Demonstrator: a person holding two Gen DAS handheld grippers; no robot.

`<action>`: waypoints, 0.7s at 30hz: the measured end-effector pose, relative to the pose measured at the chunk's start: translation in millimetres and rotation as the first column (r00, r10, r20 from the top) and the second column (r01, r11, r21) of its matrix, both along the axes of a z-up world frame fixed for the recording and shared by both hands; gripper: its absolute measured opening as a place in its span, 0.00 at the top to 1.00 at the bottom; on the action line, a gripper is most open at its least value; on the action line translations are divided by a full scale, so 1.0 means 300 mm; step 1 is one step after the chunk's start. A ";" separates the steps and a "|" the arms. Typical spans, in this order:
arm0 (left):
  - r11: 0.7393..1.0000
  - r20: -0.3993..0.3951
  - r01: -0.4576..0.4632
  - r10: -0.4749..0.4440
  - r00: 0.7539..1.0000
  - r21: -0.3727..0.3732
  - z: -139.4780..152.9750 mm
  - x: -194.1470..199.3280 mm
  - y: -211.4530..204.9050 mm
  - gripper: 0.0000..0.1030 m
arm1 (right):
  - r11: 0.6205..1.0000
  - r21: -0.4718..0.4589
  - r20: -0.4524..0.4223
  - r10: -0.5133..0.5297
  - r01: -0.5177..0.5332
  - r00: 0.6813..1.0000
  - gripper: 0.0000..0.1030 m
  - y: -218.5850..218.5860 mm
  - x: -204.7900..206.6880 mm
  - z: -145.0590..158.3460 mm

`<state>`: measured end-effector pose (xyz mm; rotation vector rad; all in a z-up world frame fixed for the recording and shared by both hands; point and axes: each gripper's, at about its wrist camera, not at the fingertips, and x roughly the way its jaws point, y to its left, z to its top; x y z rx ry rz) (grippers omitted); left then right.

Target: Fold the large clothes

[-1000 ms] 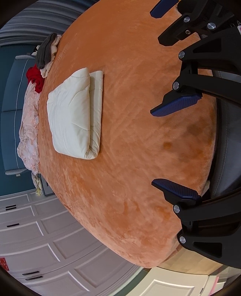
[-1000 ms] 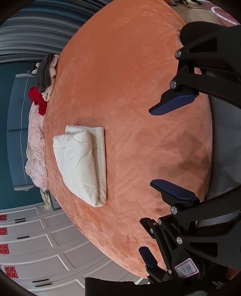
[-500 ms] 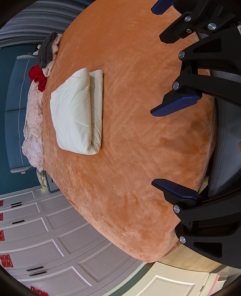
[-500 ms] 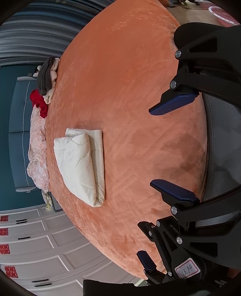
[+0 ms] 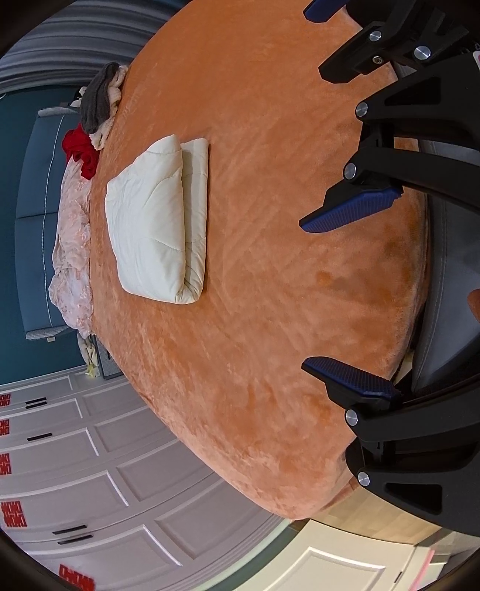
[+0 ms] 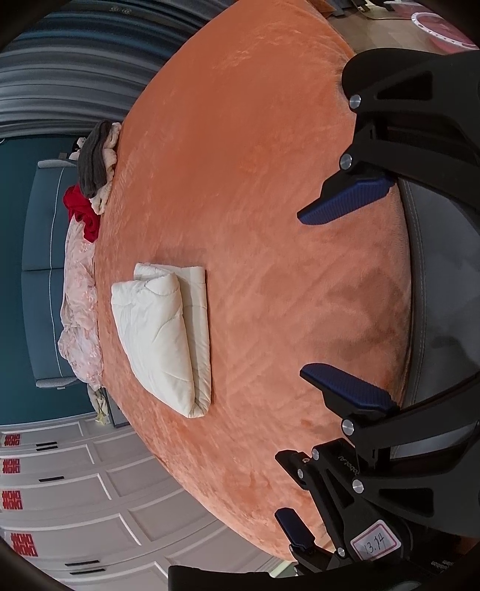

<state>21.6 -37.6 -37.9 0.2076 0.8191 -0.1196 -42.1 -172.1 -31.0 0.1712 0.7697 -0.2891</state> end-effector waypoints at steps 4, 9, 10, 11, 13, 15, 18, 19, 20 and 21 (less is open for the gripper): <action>1.000 0.009 -0.012 0.012 1.000 0.001 0.001 -0.004 0.009 0.28 | 1.000 0.002 0.005 -0.010 0.010 1.000 0.22 0.002 -0.002 -0.002; 1.000 0.010 -0.015 0.015 1.000 0.000 0.000 -0.004 0.012 0.26 | 1.000 -0.005 0.006 -0.013 0.013 1.000 0.20 0.002 -0.001 -0.003; 1.000 0.009 -0.015 0.015 1.000 -0.001 0.000 -0.004 0.013 0.26 | 1.000 -0.005 0.007 -0.014 0.014 1.000 0.20 0.005 -0.001 -0.003; 1.000 0.007 -0.016 0.016 1.000 -0.004 -0.001 -0.004 0.012 0.26 | 1.000 -0.006 0.007 -0.015 0.015 1.000 0.20 0.006 -0.002 -0.003; 1.000 0.006 -0.022 0.022 1.000 -0.012 -0.003 -0.007 0.014 0.26 | 1.000 -0.003 0.010 -0.018 0.018 1.000 0.19 0.006 -0.003 -0.003; 0.999 0.000 -0.026 0.026 1.000 -0.021 -0.004 -0.006 0.018 0.26 | 1.000 0.003 0.013 -0.023 0.023 1.000 0.19 0.005 -0.004 -0.004; 0.999 -0.002 -0.028 0.028 1.000 -0.024 -0.006 -0.007 0.018 0.26 | 1.000 -0.001 0.015 -0.024 0.024 1.000 0.18 0.005 -0.004 -0.004; 0.999 -0.001 -0.028 0.028 1.000 -0.024 -0.006 -0.006 0.018 0.26 | 1.000 -0.003 0.016 -0.023 0.023 1.000 0.18 0.006 -0.004 -0.004; 0.999 -0.001 -0.029 0.029 1.000 -0.024 -0.006 -0.006 0.019 0.26 | 1.000 -0.004 0.016 -0.023 0.023 1.000 0.18 0.007 -0.003 -0.004; 0.999 -0.002 -0.029 0.029 1.000 -0.024 -0.006 -0.005 0.019 0.26 | 1.000 -0.005 0.016 -0.023 0.023 1.000 0.18 0.007 -0.004 -0.004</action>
